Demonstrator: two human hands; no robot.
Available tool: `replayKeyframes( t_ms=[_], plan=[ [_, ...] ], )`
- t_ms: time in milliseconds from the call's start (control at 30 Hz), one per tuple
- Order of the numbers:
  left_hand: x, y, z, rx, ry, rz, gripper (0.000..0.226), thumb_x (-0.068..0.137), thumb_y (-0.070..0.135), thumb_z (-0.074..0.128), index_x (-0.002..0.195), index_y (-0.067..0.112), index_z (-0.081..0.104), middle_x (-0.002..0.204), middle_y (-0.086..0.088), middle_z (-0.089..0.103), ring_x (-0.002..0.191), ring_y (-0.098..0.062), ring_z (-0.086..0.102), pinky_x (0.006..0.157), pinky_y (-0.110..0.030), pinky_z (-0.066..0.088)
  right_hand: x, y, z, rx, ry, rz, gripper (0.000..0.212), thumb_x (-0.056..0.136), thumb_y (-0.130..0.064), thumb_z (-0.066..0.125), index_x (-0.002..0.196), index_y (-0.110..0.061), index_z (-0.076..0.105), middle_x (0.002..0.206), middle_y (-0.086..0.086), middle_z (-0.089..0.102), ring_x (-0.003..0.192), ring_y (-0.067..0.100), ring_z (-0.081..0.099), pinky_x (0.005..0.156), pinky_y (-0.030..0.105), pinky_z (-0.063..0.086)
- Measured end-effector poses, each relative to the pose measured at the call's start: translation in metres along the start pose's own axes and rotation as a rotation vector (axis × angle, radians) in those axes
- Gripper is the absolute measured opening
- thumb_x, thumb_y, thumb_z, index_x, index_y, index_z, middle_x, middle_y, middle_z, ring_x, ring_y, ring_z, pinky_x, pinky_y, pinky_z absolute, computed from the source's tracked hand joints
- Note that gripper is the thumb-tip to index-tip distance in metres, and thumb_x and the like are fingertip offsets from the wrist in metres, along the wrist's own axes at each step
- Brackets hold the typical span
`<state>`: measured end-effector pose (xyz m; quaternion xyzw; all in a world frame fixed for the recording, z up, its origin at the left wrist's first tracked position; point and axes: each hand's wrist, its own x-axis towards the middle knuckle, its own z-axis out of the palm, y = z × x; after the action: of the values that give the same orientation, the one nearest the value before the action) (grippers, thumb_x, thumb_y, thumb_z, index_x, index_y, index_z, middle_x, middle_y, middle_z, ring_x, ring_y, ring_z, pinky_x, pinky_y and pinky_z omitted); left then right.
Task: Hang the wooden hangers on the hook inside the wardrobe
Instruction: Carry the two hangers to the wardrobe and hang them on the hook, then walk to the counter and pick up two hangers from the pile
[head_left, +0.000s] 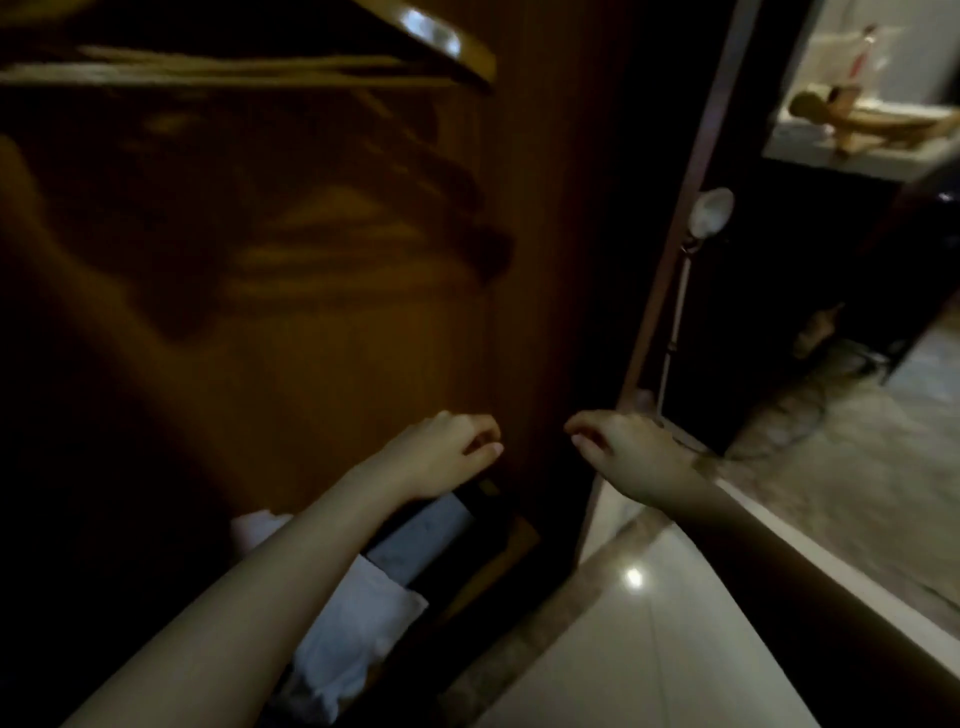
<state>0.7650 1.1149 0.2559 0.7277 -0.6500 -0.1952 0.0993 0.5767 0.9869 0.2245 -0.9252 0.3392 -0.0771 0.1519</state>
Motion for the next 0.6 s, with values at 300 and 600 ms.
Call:
replayKeyframes(
  t_ms=[300,600],
  plan=[
    [0.031,0.050,0.145,-0.196,-0.315,-0.024,0.026,0.097,0.032,0.043,0.111,0.017,0.058,0.080,0.006,0.056,0.071,-0.010,0.053,0.057,-0.023,0.040,-0.145,0.116,0.073,0.147,-0.197,0.461,0.026,0.094,-0.034,0.045,0.116,-0.030,0.057,0.108,-0.008,0.066,0.095,0.015,0.063,0.071,0.025,0.042],
    [0.051,0.123,0.300,-0.256,-0.606,-0.150,0.022,0.094,0.029,0.047,0.093,0.011,0.059,0.099,-0.011,0.062,0.099,-0.028,0.061,0.084,-0.034,0.049,-0.298,0.229,0.123,0.349,-0.407,0.908,0.029,0.095,-0.029,0.046,0.119,-0.018,0.058,0.118,0.006,0.063,0.095,0.021,0.060,0.079,0.028,0.045]
  ],
)
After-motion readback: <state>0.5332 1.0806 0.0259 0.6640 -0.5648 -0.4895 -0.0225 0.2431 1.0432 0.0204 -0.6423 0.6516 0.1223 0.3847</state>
